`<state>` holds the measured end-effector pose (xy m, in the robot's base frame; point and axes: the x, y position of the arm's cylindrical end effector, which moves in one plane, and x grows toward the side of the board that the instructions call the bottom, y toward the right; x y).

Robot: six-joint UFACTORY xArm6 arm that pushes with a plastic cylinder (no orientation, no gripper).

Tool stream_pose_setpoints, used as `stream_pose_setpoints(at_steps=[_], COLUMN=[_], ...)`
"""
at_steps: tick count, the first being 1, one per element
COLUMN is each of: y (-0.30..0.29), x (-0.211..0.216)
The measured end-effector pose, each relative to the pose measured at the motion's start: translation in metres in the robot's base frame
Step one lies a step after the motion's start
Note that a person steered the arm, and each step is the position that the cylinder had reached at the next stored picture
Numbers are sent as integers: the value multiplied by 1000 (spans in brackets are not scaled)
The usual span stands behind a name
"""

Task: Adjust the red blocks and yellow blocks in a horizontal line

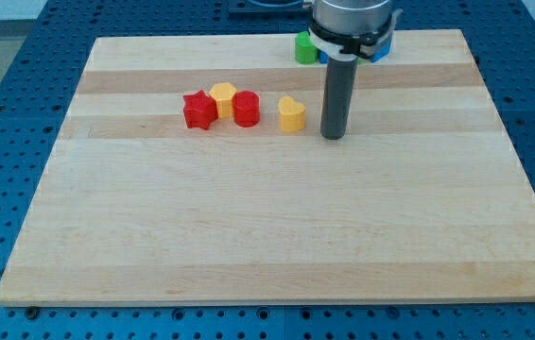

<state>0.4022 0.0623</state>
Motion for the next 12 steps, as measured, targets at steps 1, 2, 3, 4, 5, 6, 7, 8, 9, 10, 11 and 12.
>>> stream_pose_setpoints(at_steps=[1, 2, 3, 4, 5, 6, 7, 8, 9, 10, 11, 12], y=[-35, -64, -70, -25, 31, 43, 23, -6, -26, -26, -30, -44], x=[-6, -14, -14, -8, -13, -46, -67, -69, -72, -76, -80, -80])
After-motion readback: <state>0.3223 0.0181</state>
